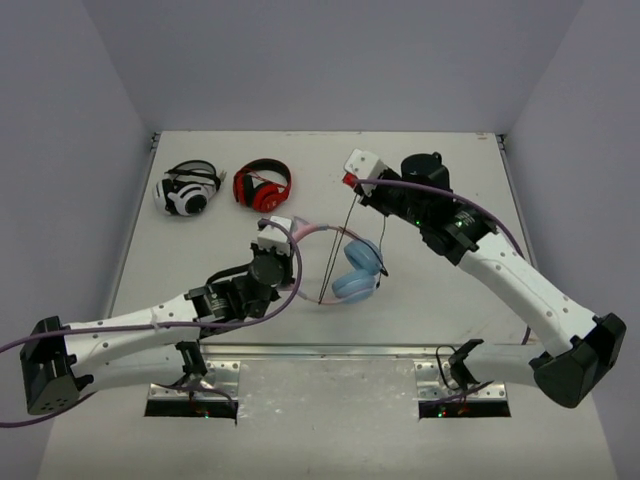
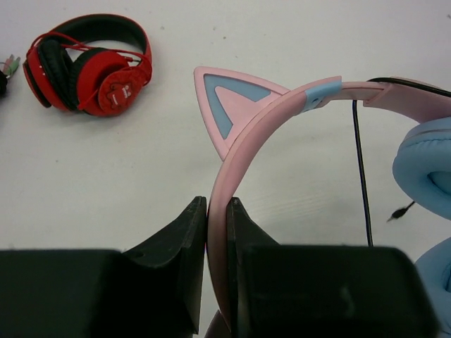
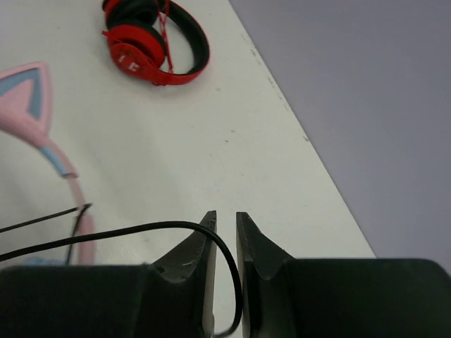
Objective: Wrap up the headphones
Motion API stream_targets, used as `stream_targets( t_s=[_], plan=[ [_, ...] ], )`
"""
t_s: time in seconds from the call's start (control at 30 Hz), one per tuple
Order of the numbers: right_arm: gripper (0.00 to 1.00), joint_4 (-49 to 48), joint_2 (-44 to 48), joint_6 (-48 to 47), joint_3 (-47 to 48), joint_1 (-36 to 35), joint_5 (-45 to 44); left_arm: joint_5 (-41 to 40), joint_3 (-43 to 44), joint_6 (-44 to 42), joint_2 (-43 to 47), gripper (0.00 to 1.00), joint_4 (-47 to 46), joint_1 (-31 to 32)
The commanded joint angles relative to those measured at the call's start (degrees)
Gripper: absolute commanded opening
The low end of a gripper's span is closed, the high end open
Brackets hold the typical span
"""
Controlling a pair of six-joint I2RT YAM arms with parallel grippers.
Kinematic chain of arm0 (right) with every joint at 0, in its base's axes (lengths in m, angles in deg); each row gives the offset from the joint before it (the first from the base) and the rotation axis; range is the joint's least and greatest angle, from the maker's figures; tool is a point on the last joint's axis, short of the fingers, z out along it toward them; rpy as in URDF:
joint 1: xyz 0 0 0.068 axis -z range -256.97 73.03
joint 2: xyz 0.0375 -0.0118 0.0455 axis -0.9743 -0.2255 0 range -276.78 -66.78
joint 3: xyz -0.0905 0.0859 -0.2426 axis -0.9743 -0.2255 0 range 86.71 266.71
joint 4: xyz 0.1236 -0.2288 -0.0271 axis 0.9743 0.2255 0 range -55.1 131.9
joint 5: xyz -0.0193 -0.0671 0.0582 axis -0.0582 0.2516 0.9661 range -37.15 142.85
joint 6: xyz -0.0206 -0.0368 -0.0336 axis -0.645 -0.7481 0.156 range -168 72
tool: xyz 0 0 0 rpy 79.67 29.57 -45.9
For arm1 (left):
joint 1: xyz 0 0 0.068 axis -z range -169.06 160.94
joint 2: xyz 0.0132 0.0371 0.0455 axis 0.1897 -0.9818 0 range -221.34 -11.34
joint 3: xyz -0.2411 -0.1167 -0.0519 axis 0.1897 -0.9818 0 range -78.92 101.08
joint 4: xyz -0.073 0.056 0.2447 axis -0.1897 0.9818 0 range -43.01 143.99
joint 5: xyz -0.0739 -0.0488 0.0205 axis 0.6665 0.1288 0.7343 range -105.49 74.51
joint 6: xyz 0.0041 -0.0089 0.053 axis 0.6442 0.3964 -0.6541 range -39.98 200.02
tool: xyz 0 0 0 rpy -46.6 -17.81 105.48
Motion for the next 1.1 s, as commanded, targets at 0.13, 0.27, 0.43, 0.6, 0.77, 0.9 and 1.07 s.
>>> stream_targets(
  t_s=[0.13,0.27,0.43,0.6,0.77,0.9,1.07],
  plan=[
    [0.01,-5.48,-1.19,0.88,6.31,6.05,2.36,-0.77,0.60,3.31,3.97,0.00,3.36,5.13],
    [0.03,-7.33,-3.74,3.07,6.82,10.86,3.92,1.26,1.30,2.88,6.26,0.00,4.41,6.00],
    [0.02,-6.62,-9.28,4.83,11.83,13.34,7.81,4.95,2.44,3.05,7.76,0.00,5.73,7.42],
    [0.03,-8.02,-12.09,7.03,11.84,13.96,11.05,6.88,5.17,3.23,9.51,0.00,6.08,7.50],
    [0.01,-13.11,-11.40,11.86,8.33,14.05,15.10,5.48,10.88,2.44,6.88,0.00,11.00,7.42],
    [0.01,-14.44,-11.92,14.85,8.23,14.13,16.68,6.00,12.99,1.73,5.82,0.00,11.45,7.50],
    [0.01,-16.28,-13.59,19.23,5.79,15.97,19.31,4.96,15.36,1.38,7.23,0.00,11.01,7.50]
  ],
)
